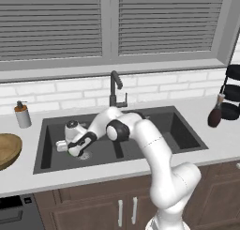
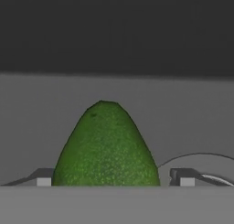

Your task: Pick the avocado from the sink and place it in the bowl. Then pick the bowl and place it in the microwave. Then close the microwave door and press the start button.

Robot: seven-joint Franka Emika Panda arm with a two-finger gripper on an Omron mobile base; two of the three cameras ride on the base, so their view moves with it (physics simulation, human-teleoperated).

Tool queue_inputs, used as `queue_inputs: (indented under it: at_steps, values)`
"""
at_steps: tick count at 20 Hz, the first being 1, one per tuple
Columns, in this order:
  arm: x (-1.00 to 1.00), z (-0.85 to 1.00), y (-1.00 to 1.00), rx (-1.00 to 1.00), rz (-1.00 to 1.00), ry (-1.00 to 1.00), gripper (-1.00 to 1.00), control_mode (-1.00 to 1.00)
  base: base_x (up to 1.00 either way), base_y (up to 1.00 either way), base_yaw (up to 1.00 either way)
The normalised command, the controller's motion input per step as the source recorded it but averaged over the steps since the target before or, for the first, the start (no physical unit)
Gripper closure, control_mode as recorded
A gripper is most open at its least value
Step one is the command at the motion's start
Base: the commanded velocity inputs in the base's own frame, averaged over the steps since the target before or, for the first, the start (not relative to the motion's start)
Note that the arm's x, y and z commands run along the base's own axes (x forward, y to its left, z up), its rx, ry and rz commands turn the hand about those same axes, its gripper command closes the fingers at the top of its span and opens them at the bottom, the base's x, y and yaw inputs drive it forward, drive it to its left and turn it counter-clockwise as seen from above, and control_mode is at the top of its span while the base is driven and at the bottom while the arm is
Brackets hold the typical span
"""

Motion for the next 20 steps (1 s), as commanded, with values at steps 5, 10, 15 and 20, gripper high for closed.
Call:
queue_inputs:
  at_steps: [5, 10, 15, 20]
  values:
    - [0.0, -0.24, 0.01, 0.0, 0.0, 0.01, 1.0, -1.0, 0.0, 0.0, 0.0]
    - [-0.21, 0.36, 0.02, 0.0, -0.05, 0.0, 1.0, -1.0, 0.0, 0.0, 0.0]
    - [-0.43, 1.0, 0.01, 0.0, -0.02, -0.03, 1.0, -1.0, 0.0, 0.0, 0.0]
    - [-0.34, 1.0, 0.0, 0.05, 0.0, -0.03, 1.0, -1.0, 0.0, 0.0, 0.0]
